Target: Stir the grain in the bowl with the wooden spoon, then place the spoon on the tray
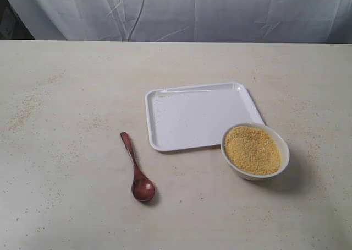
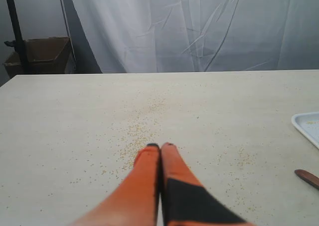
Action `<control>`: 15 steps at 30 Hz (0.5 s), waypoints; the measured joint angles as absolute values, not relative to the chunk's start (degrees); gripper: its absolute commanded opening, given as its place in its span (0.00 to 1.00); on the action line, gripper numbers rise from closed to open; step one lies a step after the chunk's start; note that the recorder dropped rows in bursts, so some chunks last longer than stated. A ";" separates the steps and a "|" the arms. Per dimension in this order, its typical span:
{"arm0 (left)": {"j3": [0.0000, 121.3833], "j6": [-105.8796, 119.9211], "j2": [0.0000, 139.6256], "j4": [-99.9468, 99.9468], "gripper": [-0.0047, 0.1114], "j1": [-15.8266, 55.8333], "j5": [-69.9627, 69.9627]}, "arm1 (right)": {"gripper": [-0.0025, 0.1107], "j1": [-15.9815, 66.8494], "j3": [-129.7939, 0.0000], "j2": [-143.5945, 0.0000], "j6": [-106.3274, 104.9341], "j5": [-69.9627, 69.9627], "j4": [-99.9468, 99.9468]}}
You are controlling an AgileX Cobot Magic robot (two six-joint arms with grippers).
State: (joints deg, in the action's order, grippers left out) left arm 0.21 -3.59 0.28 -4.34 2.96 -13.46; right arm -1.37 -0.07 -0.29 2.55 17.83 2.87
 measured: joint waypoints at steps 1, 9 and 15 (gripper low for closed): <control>0.21 -3.59 0.28 -4.34 0.04 2.96 -13.46 | 0.01 -1.37 -0.07 -0.29 2.55 17.83 2.87; 0.21 -3.59 0.28 -4.34 0.04 2.96 -13.46 | 0.01 -1.37 -0.07 -0.29 2.55 11.40 2.87; 0.21 -3.59 0.28 -4.34 0.04 2.96 -13.46 | 0.01 -1.37 -0.07 -0.29 2.55 -7.00 2.87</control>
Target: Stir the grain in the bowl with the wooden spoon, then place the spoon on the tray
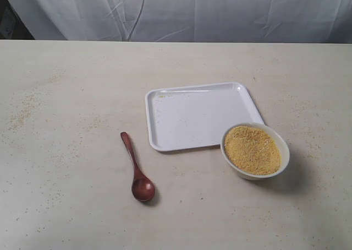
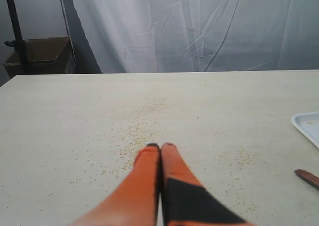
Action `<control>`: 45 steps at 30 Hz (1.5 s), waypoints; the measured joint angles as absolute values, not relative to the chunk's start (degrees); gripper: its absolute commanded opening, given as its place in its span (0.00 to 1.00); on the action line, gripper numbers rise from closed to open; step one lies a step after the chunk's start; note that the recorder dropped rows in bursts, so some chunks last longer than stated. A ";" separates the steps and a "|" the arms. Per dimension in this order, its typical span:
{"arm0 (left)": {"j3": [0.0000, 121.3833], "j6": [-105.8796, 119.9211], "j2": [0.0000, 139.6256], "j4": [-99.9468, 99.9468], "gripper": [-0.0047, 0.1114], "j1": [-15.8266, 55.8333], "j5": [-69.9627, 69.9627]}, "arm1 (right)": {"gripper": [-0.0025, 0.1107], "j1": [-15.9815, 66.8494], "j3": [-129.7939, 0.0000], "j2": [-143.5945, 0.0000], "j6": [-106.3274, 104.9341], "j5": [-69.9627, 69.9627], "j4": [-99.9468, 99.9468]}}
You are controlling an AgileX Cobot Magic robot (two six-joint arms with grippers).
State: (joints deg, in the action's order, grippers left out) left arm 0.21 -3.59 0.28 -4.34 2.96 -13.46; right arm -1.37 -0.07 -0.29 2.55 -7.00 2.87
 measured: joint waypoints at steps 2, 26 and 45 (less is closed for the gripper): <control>0.21 -3.59 0.28 -4.34 0.04 2.96 -13.46 | 0.01 -1.37 -0.07 -0.29 2.55 -11.27 2.87; 0.21 -3.59 0.28 -4.34 0.04 2.96 -13.46 | 0.01 -1.37 -31.02 -25.78 3.37 30.91 0.31; 0.21 -3.59 0.28 -4.34 0.04 2.96 -13.46 | 0.01 17.81 -48.07 -69.21 -12.05 43.68 -30.66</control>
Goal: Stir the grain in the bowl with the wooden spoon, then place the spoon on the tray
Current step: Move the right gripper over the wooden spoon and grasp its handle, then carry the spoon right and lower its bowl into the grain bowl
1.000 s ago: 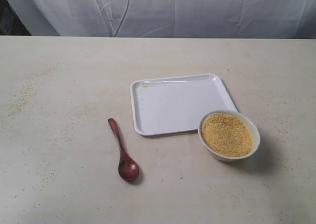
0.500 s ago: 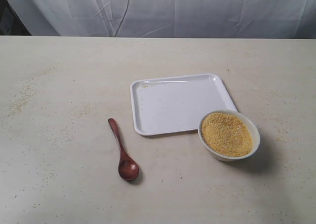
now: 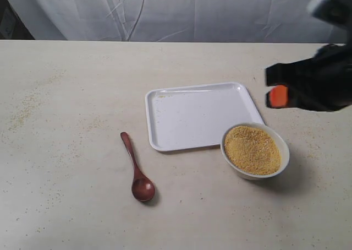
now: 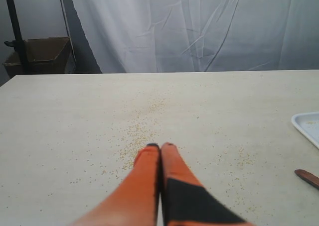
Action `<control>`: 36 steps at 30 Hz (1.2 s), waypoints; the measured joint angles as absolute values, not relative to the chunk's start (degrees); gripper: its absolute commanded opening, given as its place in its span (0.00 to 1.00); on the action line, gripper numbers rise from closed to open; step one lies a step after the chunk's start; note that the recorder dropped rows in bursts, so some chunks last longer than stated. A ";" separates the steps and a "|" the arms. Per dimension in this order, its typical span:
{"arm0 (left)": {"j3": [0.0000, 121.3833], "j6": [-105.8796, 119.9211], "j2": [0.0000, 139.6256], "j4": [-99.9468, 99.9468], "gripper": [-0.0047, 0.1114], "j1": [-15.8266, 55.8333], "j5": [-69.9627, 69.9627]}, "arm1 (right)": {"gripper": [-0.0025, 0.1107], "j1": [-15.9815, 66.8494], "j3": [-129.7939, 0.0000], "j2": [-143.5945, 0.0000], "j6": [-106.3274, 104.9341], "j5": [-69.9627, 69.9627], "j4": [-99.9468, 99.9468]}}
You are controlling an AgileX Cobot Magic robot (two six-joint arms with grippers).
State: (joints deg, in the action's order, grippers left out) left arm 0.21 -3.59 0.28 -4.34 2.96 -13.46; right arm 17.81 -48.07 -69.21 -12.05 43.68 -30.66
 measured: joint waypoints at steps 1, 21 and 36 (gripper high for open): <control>0.21 -3.59 0.28 -4.34 0.04 2.96 -13.46 | 0.01 21.07 -49.57 -71.85 -10.70 43.58 -29.03; 0.21 -3.59 0.28 -4.34 0.04 2.96 -13.46 | 0.40 52.15 -88.42 -120.30 14.96 40.68 -2.53; 0.21 -3.59 0.28 -4.34 0.04 2.96 -13.46 | 0.34 52.24 -92.15 -128.78 22.48 41.38 6.02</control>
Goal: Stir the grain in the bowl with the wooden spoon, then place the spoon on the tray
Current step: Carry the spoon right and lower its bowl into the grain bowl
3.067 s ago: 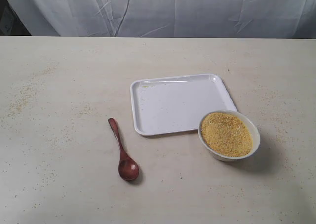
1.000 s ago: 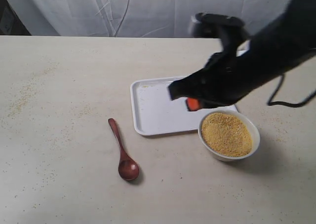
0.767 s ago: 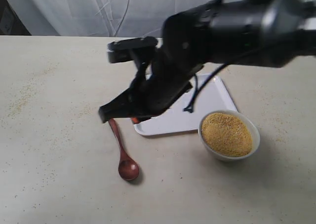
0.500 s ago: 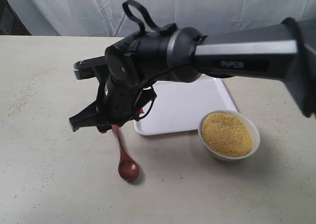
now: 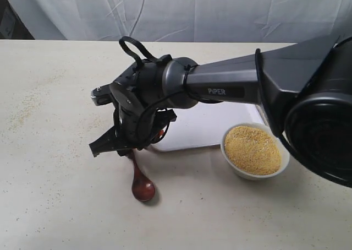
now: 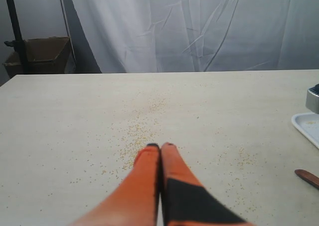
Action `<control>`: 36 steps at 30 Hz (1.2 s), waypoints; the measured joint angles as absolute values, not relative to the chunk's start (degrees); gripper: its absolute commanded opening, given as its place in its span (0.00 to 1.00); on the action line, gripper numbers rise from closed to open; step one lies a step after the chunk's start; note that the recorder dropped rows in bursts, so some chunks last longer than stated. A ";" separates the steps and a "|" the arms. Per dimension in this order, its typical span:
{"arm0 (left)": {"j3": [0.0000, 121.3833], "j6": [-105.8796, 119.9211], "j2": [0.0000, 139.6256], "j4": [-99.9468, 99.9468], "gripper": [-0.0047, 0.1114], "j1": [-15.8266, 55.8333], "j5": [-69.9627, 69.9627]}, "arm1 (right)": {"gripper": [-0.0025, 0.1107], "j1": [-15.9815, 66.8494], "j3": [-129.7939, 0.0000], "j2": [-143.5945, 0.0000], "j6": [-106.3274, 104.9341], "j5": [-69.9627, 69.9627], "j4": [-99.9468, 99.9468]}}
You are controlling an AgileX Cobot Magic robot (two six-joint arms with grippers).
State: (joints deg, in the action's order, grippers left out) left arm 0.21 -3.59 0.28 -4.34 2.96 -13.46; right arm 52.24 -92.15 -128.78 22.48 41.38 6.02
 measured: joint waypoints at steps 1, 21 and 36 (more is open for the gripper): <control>0.21 -3.59 0.28 -4.34 0.04 2.96 -13.46 | 0.27 52.24 -92.15 -128.94 22.48 41.38 6.03; 0.21 -3.59 0.28 -4.34 0.04 2.96 -13.46 | 0.02 40.19 -79.78 -106.07 38.86 53.96 21.18; 0.21 -3.59 0.28 -4.34 0.04 2.96 -13.46 | 0.03 29.39 -49.30 -99.07 49.59 17.69 23.35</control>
State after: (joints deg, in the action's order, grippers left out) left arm 0.21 -3.59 0.28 -4.34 2.96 -13.46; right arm 29.39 -49.30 -99.07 49.59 17.69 23.35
